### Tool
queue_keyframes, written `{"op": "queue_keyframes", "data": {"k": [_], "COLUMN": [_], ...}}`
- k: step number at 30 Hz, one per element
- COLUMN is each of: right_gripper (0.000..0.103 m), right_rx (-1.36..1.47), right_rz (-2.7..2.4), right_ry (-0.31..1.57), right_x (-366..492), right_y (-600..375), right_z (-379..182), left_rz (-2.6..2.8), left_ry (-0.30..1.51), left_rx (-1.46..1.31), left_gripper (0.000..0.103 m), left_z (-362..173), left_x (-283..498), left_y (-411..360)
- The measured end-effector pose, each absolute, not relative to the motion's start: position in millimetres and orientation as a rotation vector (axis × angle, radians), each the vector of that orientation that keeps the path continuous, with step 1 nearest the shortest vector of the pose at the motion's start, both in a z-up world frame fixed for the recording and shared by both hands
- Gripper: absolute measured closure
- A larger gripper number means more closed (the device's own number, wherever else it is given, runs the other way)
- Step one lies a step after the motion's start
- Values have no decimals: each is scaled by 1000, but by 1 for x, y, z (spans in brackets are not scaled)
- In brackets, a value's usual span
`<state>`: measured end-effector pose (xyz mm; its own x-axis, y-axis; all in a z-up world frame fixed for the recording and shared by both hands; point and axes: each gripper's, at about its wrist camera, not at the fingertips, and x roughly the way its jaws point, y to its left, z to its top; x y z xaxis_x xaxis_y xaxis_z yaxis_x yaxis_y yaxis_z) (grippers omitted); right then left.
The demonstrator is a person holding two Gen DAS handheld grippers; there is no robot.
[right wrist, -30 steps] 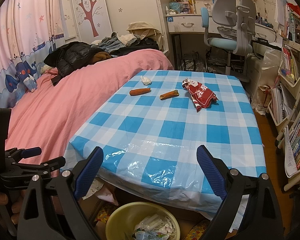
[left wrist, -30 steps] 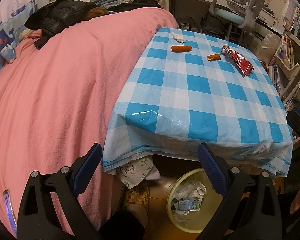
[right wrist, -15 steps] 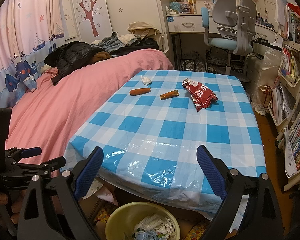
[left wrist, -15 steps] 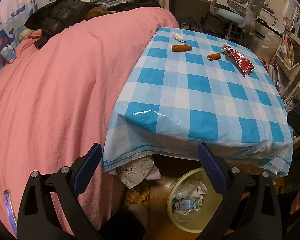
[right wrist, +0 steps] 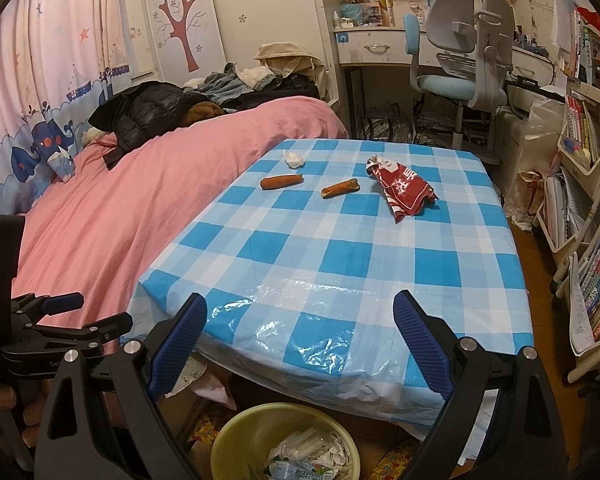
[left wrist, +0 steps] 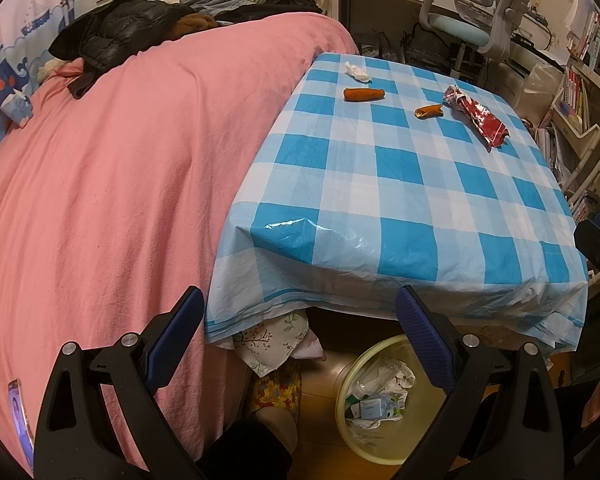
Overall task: Collect trash
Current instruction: 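Grasp an orange peel with left tool while right tool grasps the red snack bag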
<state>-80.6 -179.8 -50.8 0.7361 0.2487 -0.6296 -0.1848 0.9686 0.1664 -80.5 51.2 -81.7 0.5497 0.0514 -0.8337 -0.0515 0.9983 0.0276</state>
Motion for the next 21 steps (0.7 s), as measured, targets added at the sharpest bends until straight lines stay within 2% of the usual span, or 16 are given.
{"op": "queue_keyframes", "data": {"k": [13,21], "right_gripper": [13,13], "right_rx": [98,176], "right_rz": [239,213], "right_ry": [706,713], "right_x": [-80,-63], "right_y": [-179,-197], "right_z": [-51,-55], "left_rz": [70,114], "left_ry": [978,918], "left_rx": [2,-86], "left_gripper": [10,10], "left_z": [-81,-69], "left_x": [-78,-54], "left_y": [53,93]}}
